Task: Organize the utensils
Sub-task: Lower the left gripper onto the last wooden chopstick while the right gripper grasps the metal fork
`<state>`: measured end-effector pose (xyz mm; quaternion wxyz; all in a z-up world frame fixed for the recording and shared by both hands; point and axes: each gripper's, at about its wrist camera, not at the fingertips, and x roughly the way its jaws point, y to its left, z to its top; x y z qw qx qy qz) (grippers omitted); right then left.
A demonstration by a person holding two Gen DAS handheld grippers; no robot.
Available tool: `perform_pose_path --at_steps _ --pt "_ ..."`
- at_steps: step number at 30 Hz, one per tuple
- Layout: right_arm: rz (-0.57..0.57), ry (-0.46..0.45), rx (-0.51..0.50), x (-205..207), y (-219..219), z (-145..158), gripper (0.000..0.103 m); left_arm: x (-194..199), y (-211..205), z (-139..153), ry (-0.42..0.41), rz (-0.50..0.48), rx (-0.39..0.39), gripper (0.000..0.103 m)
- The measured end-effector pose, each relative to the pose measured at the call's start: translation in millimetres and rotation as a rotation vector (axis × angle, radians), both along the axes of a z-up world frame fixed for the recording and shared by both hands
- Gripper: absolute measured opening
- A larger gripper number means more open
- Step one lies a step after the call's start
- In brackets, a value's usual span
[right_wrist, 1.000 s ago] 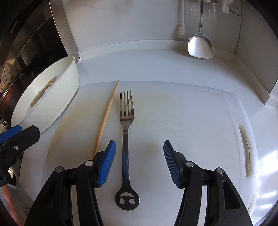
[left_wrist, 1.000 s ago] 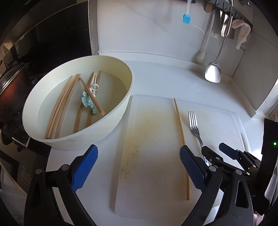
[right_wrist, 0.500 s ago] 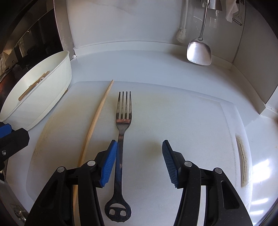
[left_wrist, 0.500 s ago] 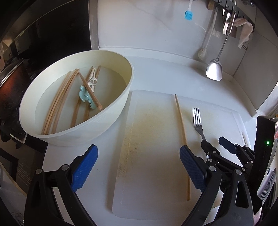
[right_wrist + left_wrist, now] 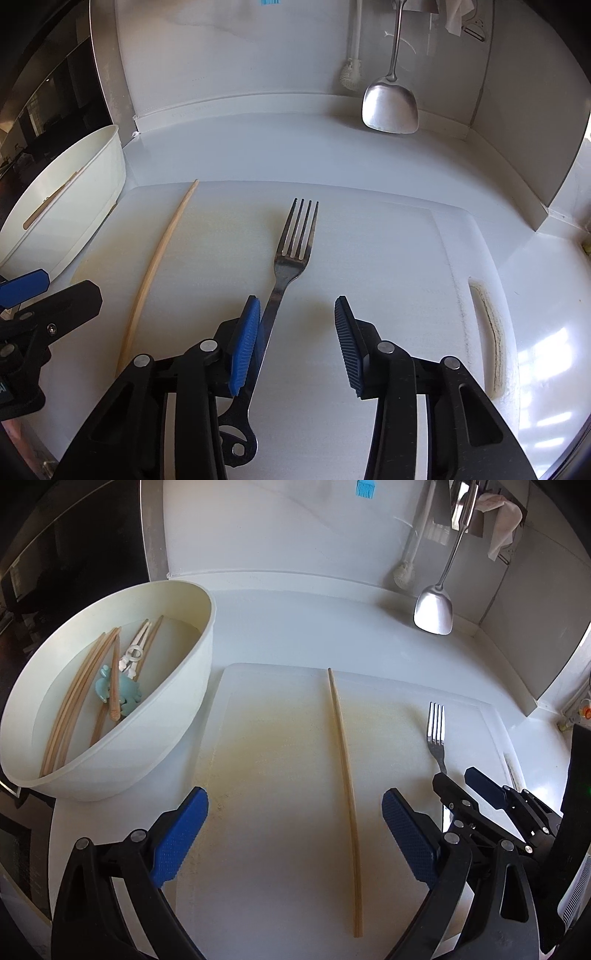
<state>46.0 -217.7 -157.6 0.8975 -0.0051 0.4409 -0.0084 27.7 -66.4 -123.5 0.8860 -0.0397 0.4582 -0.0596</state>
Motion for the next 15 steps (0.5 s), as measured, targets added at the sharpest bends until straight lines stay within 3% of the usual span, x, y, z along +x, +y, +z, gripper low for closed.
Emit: perform_pose_path --at_steps 12,15 --pt "-0.062 0.029 0.015 -9 -24 2 0.040 17 -28 -19 0.036 -0.043 0.012 0.093" --pt "-0.061 0.029 0.020 -12 -23 2 0.040 18 -32 -22 0.039 -0.047 0.014 0.087"
